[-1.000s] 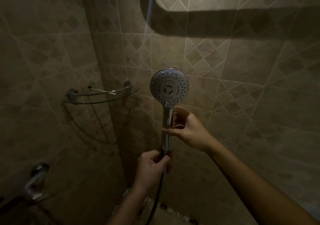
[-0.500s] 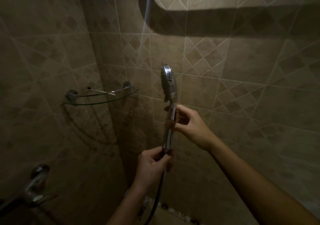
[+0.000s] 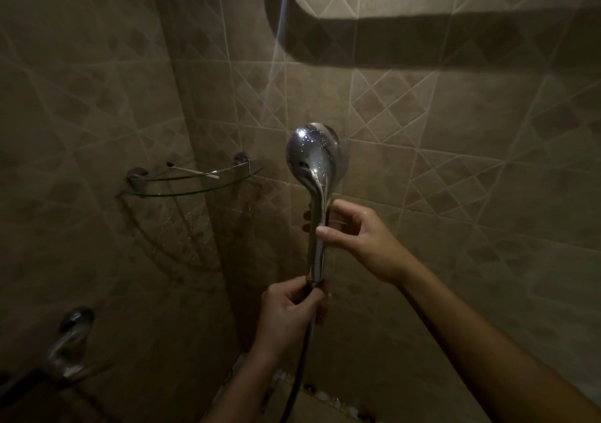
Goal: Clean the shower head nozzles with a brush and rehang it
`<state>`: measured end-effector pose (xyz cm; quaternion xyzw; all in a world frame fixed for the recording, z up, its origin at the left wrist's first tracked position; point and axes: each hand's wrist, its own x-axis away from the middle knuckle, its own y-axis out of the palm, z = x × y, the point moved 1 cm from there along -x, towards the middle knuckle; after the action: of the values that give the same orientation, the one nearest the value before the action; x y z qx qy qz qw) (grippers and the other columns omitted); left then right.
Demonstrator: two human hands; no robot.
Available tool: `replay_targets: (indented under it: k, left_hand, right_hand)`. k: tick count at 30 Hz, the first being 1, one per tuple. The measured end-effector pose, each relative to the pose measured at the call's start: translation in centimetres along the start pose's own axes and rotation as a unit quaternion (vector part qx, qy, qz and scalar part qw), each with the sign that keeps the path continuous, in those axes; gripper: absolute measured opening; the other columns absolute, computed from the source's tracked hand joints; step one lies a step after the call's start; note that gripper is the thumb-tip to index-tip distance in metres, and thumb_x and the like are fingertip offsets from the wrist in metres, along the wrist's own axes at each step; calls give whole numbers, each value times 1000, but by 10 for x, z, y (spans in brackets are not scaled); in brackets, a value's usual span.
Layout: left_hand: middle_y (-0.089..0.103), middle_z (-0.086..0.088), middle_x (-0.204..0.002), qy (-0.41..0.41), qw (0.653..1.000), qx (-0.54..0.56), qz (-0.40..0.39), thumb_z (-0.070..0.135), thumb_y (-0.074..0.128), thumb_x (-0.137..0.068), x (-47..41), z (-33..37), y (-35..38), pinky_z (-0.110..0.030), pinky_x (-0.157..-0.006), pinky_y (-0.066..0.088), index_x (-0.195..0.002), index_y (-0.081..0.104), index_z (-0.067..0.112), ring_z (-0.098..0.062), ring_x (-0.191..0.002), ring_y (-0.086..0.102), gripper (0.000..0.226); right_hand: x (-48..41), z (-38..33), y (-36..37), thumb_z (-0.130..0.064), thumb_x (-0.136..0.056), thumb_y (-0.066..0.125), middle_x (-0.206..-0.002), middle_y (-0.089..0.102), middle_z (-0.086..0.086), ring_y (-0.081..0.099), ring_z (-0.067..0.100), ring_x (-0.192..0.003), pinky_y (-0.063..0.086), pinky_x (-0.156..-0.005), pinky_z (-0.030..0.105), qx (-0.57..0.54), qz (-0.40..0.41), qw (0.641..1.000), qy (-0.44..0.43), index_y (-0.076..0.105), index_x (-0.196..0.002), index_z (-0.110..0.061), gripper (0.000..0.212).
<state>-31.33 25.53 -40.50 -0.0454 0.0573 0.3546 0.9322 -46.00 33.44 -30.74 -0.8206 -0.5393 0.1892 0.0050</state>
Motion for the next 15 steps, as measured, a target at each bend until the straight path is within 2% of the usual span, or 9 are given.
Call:
replay_targets:
  k: [2,5,7,9,10,12,13,15]
  left_hand:
    - [76,-14,-77,-2,1000,-1,1,12,70,-91,0,0,0,-37,-65,59,-85,79,12,-26,-71,72,10]
    - [75,-13,-77,-1,1000,-4,-5,13,71,-90,-1,-2,-1,-35,-64,60,-86,79,13,-25,-71,72,9]
    - [75,-16,-79,0,1000,0,-9,10,70,-90,-1,-1,-1,-34,-64,59,-88,79,13,-26,-72,71,9]
    - [75,-17,-81,5,1000,1,-7,8,70,-89,-3,0,-1,-33,-64,59,-88,80,14,-26,-72,72,11]
    - [75,-18,-80,7,1000,-1,-5,9,71,-89,-3,0,-1,-32,-63,59,-88,79,13,-25,-72,72,10]
    - [76,-16,-80,10,1000,-5,-3,13,71,-90,-5,1,-2,-31,-64,60,-85,79,10,-26,-74,74,9]
    - [76,-15,-79,11,1000,-6,-1,14,71,-90,-5,1,-2,-30,-64,60,-84,78,9,-27,-75,74,11]
    - [76,-13,-78,10,1000,-9,2,15,71,-91,-4,0,-3,-27,-63,58,-83,78,10,-23,-73,74,12]
  right_hand:
    - [1,0,0,-7,-91,70,-113,72,17,71,28,-108,59,-94,40,-11,3,1000,14,64,-117,-3,27]
    - [-3,-2,2,-17,-80,83,-84,69,5,69,16,-79,58,-75,29,40,53,997,24,65,-97,-8,26]
    - [-6,-2,3,-21,-76,87,-82,64,15,64,20,-74,57,-69,30,57,75,995,19,62,-97,-3,37]
    - [-6,-1,0,-25,-78,85,-95,64,28,68,28,-82,59,-75,33,67,72,995,18,61,-106,1,46]
    - [-6,-1,-1,-28,-81,82,-101,65,29,70,31,-89,60,-82,38,76,55,995,21,62,-110,0,45]
    - [-3,-2,-4,-25,-91,72,-115,71,16,70,26,-107,58,-95,43,50,10,998,36,64,-119,-7,35]
    - [-1,-2,-5,-19,-94,67,-122,72,9,68,19,-115,56,-100,40,16,-13,999,44,63,-124,-9,31]
    - [0,-3,-7,-10,-96,63,-126,72,6,67,15,-120,54,-102,36,-18,-34,998,41,62,-124,-11,28]
